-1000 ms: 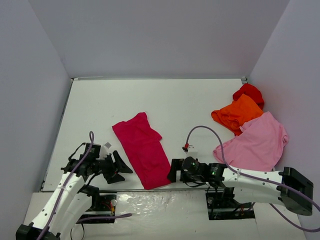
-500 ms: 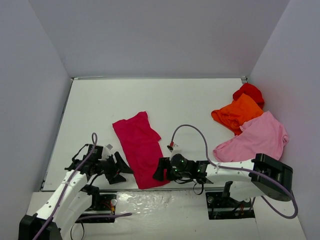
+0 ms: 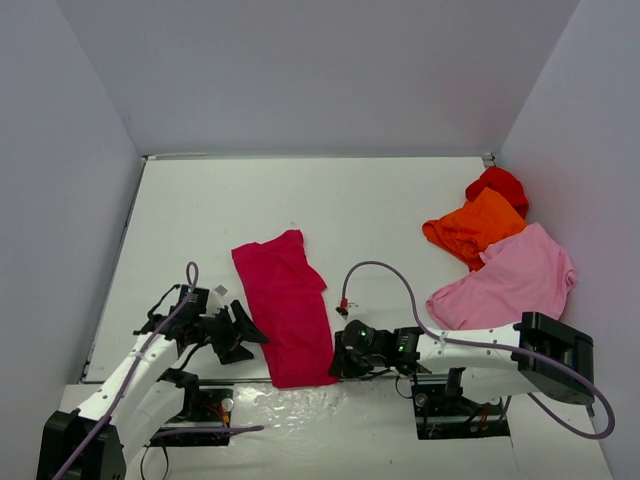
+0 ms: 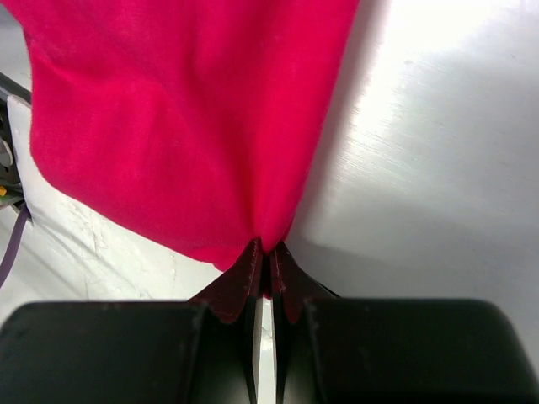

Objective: Fold and stack the t-shirts
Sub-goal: Grab one side of the 2/3 rectangular tshirt with both arms

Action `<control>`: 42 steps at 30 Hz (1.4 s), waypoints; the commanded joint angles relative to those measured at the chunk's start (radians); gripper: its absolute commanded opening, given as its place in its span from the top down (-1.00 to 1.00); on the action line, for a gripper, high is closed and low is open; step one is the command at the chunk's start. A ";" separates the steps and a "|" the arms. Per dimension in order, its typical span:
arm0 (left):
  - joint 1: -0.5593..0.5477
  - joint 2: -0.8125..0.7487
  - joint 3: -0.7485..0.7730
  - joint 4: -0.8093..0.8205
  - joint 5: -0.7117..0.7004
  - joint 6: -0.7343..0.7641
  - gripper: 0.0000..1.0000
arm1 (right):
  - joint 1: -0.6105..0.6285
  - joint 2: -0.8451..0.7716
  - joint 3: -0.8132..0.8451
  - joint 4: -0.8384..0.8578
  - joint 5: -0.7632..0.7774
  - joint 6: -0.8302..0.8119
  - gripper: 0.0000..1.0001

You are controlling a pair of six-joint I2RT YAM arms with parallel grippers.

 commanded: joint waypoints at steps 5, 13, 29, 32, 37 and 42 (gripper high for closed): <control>-0.006 -0.022 0.043 0.016 0.030 -0.016 -0.28 | 0.007 0.056 0.111 -0.022 0.011 -0.057 1.00; -0.066 -0.108 -0.068 0.120 0.053 -0.160 -0.36 | 0.009 0.106 0.101 0.038 0.005 -0.046 1.00; -0.270 0.210 0.099 0.161 -0.062 -0.117 -0.26 | 0.009 0.134 0.149 0.063 0.020 -0.063 1.00; -0.283 0.234 0.118 0.154 -0.068 -0.109 -0.26 | 0.009 0.139 0.154 0.060 0.019 -0.073 1.00; -0.285 0.236 0.155 0.069 -0.095 -0.070 0.07 | 0.009 0.155 0.165 0.059 0.009 -0.089 1.00; -0.285 0.225 0.169 0.038 -0.110 -0.059 1.00 | 0.009 0.163 0.170 0.059 0.009 -0.095 1.00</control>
